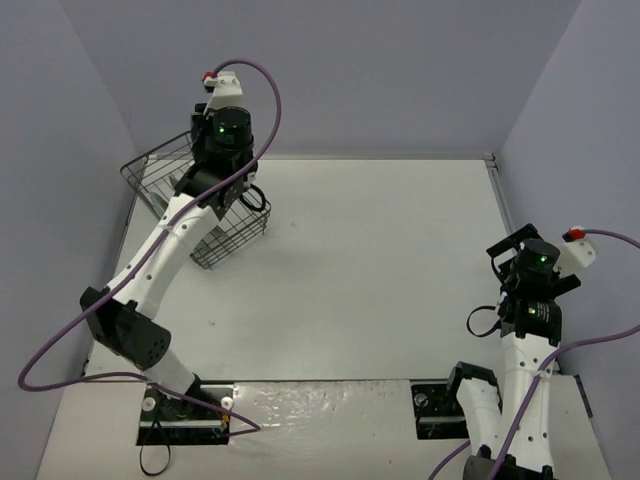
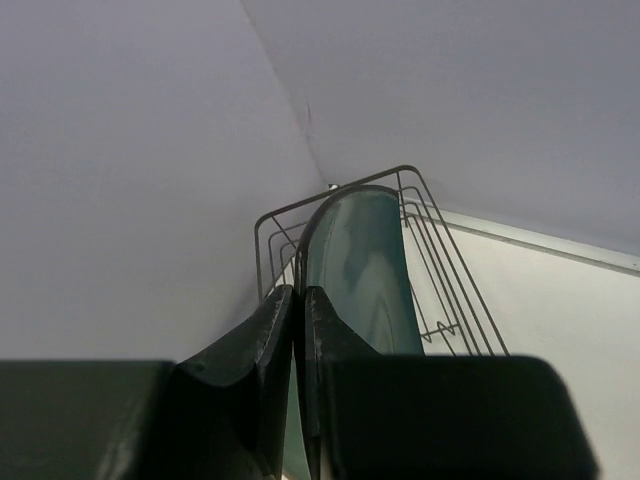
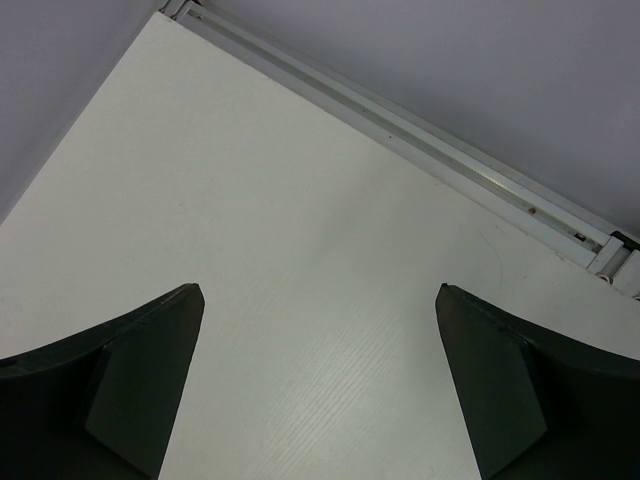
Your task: Load the plates into the dish rack
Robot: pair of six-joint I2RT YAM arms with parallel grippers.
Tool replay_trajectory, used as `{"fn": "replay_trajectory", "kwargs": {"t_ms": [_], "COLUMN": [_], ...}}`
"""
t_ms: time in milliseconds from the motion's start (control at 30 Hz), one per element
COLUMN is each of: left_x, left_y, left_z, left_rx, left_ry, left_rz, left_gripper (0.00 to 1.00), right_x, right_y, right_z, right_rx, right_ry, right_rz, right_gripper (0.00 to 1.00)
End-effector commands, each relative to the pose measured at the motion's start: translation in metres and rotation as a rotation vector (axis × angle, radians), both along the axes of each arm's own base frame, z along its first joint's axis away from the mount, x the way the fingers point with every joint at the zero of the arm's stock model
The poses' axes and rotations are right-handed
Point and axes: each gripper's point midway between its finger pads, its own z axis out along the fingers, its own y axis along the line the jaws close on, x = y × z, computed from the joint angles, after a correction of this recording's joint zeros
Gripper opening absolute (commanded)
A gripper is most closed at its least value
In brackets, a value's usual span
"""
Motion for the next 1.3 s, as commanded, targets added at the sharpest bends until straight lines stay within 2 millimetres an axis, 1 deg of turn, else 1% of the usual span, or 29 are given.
{"fn": "replay_trajectory", "kwargs": {"t_ms": [0,67,200,300,367,400,433,567,733,900,967,1067,1167,1267], "left_x": [-0.007,0.002,0.017,0.028,0.031,0.032,0.033,0.035,0.054,0.059,0.059,0.057,0.057,0.057], "left_y": [0.022,0.021,0.025,0.026,0.029,0.031,0.032,0.034,0.035,0.030,0.030,0.029,0.030,0.028], "left_z": [0.057,0.053,0.046,0.035,0.028,0.029,0.024,0.018,0.000,-0.006,-0.009,-0.009,-0.020,-0.029], "left_rx": [-0.032,-0.021,0.041,0.057,0.066,0.061,0.080,0.129,0.175,0.217,0.246,0.261,0.274,0.277], "left_ry": [-0.234,-0.253,-0.225,-0.210,-0.198,-0.207,-0.193,-0.217,-0.239,-0.302,-0.304,-0.354,-0.344,-0.373], "left_rz": [0.165,0.202,0.256,0.272,0.284,0.288,0.293,0.280,0.221,0.181,0.182,0.180,0.194,0.189], "left_gripper": [0.00,0.00,0.00,0.00,0.00,0.00,0.00,0.00,0.00,0.00,0.00,0.00,0.00,0.00], "right_x": [0.005,0.006,0.008,0.008,0.008,0.008,0.008,0.008,0.009,0.012,0.014,0.016,0.018,0.019], "right_y": [-0.010,-0.010,-0.010,-0.010,-0.010,-0.010,-0.010,-0.011,-0.009,-0.006,-0.005,-0.003,-0.002,-0.001], "right_z": [0.007,0.005,0.003,0.002,0.004,0.004,0.005,0.005,0.005,0.003,0.002,0.001,-0.001,-0.001], "right_rx": [-0.034,-0.033,-0.030,-0.029,-0.032,-0.032,-0.033,-0.034,-0.032,-0.027,-0.025,-0.020,-0.016,-0.014], "right_ry": [-0.012,-0.005,0.005,0.009,0.004,0.004,0.002,-0.001,-0.001,0.000,0.001,0.005,0.009,0.008], "right_rz": [-0.030,-0.028,-0.022,-0.022,-0.025,-0.025,-0.026,-0.026,-0.016,0.012,0.019,0.033,0.045,0.048], "right_gripper": [1.00,1.00,1.00,1.00,1.00,1.00,1.00,1.00,1.00,1.00,1.00,1.00,1.00,1.00]}}
